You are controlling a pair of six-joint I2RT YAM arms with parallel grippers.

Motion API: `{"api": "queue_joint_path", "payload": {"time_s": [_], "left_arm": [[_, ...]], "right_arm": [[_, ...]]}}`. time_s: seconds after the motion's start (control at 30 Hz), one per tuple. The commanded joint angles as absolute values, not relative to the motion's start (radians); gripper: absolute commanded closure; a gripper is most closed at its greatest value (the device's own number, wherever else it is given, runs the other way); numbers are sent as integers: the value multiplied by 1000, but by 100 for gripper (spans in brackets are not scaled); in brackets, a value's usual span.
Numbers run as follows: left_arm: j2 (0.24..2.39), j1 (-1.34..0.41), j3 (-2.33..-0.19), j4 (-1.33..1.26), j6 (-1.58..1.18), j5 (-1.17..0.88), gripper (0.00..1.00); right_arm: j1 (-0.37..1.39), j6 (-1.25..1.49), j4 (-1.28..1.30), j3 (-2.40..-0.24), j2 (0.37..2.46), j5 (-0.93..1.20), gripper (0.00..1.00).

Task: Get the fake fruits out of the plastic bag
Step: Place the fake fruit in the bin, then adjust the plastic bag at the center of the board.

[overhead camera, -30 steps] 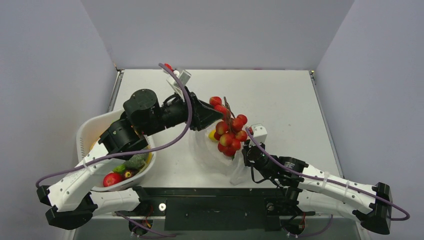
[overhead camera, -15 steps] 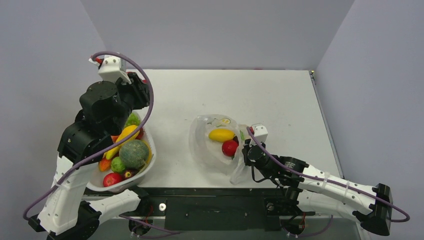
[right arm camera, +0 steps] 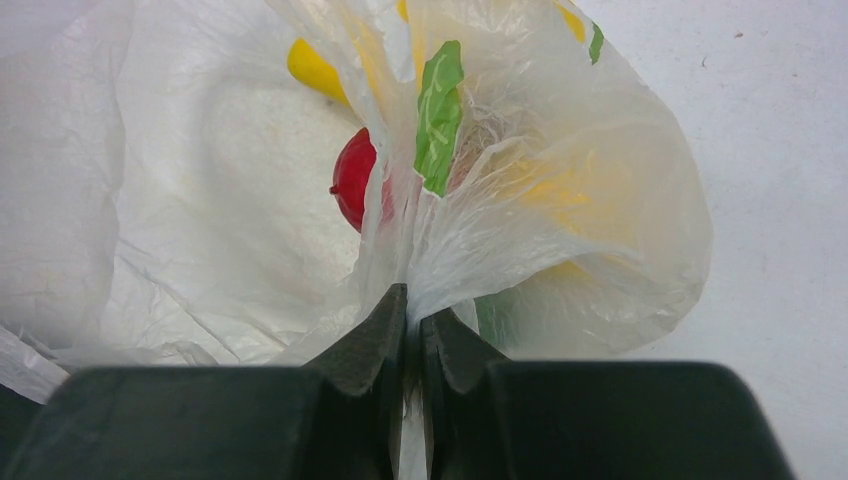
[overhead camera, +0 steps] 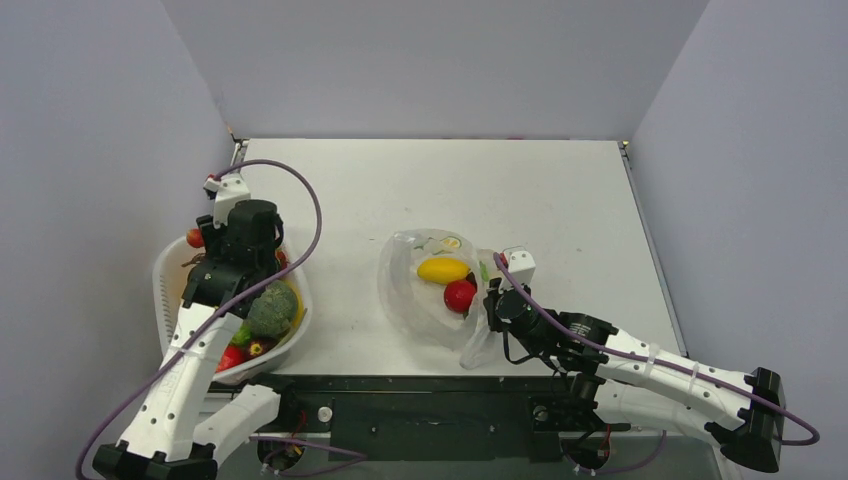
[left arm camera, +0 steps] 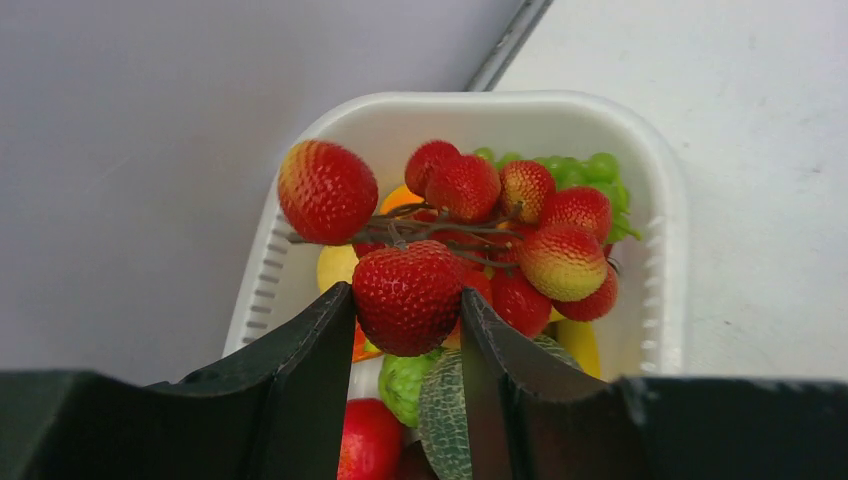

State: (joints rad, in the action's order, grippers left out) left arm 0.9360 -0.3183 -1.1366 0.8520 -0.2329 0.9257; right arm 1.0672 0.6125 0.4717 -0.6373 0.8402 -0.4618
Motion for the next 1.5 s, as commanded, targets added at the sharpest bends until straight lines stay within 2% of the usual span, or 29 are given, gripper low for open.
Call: {"api": "queue_joint_path", "payload": {"time_s": [0.0, 0.37, 0.4, 0.43, 0.47, 0.5, 0.53, 0.6, 0.67, 0.83, 1.0, 1.1, 1.17, 1.27, 1.47], "left_arm": [[878, -222, -1100, 719, -241, 988, 100], [829, -99, -975, 696, -285, 901, 99], [826, -100, -966, 703, -293, 887, 88], [820, -99, -962, 707, -294, 879, 82], [816, -99, -962, 716, -295, 858, 68], [810, -100, -963, 721, -296, 849, 60], [807, -99, -968, 730, -301, 830, 45], [798, -99, -979, 740, -305, 796, 31], [792, -99, -995, 746, -306, 758, 27], [790, -100, -1046, 763, -339, 610, 26], [778, -98, -1015, 664, -388, 186, 28], [790, -104, -935, 538, -482, -113, 30], [792, -120, -859, 442, -546, -235, 31], [805, -187, -791, 370, -595, -317, 31], [795, -368, -800, 416, -590, -348, 30]], "right_arm": [[1061, 608, 446, -646, 838, -456, 94], [1060, 609, 435, -656, 860, -443, 95], [1060, 610, 434, -655, 862, -439, 95], [1060, 610, 434, -655, 864, -438, 95], [1060, 610, 434, -655, 865, -436, 95], [1060, 610, 434, -656, 866, -436, 95], [1060, 610, 434, -656, 867, -436, 94], [1060, 608, 434, -656, 866, -440, 95], [1059, 609, 433, -658, 867, -444, 94], [1056, 607, 430, -701, 896, -477, 95], [1046, 597, 402, -763, 965, -529, 95], [1039, 590, 381, -810, 1029, -581, 95], [1035, 584, 365, -829, 1058, -600, 95], [1032, 579, 331, -842, 1092, -600, 95], [1031, 593, 291, -879, 1159, -567, 96]]}}
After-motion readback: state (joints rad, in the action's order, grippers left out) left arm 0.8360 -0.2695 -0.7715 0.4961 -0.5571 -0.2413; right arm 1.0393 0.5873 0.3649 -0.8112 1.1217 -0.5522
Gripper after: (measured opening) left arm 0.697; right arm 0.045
